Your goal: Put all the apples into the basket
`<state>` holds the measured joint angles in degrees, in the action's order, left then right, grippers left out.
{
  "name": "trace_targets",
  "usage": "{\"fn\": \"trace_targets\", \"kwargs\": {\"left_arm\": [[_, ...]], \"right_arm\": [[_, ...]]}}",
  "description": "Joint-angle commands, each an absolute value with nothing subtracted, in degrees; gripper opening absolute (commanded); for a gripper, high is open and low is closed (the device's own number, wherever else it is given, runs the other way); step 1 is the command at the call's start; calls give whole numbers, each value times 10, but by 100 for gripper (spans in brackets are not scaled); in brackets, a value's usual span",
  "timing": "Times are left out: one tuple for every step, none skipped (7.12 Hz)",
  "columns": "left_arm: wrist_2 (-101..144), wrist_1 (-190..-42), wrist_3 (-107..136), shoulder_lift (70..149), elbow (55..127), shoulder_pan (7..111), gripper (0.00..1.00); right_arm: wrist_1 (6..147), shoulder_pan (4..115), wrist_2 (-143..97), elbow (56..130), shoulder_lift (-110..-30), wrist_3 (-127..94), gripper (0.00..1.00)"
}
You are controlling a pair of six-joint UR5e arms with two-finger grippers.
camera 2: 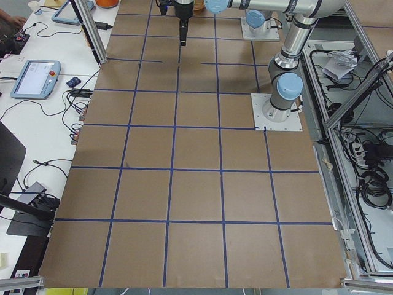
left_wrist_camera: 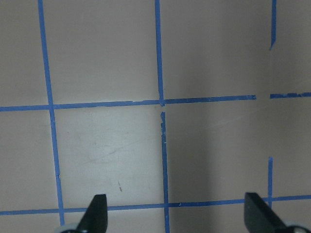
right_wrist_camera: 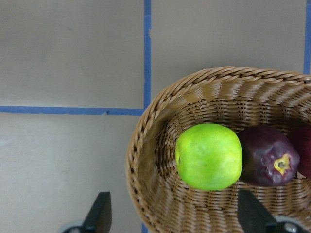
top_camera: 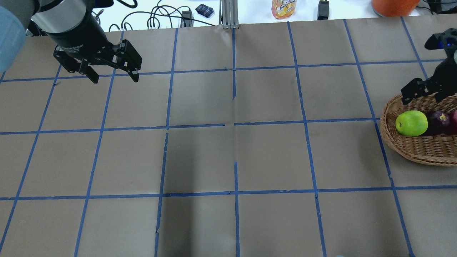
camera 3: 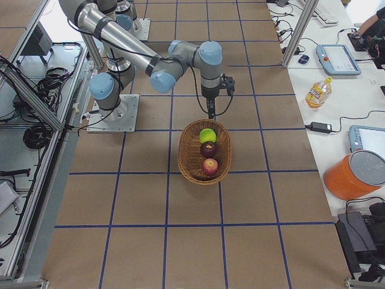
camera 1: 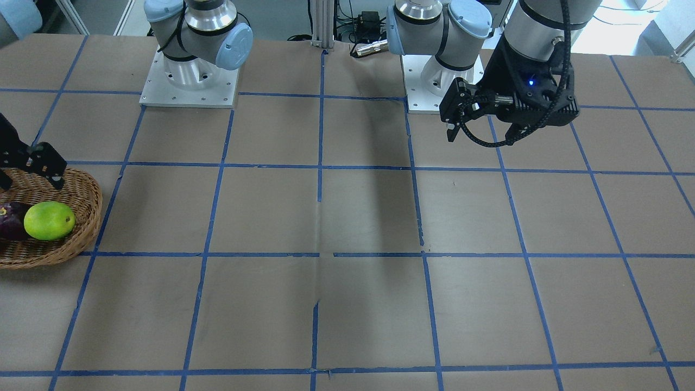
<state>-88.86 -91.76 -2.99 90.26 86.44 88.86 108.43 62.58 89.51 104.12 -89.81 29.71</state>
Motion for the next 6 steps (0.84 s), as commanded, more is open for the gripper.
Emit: {"fn": "trace_targets", "kwargs": {"left_arm": [[-889, -918, -30, 903, 865, 889, 100], [-889, -918, -30, 903, 864, 889, 100], [-889, -918, -30, 903, 864, 889, 100], [-889, -918, -30, 903, 865, 889, 100], [-889, -918, -30, 903, 866, 889, 100], [-889, -918, -30, 903, 865, 889, 100]], "right_arm": [[904, 685, 888, 923, -928, 221, 92], [867, 739, 881, 877, -926, 131, 92], [852, 800, 881, 862, -925, 24, 93], [859, 865, 880, 864, -925, -56, 93], [870, 907, 878, 864, -918, -93, 94], [881, 920, 884, 861, -895, -110, 95]]}}
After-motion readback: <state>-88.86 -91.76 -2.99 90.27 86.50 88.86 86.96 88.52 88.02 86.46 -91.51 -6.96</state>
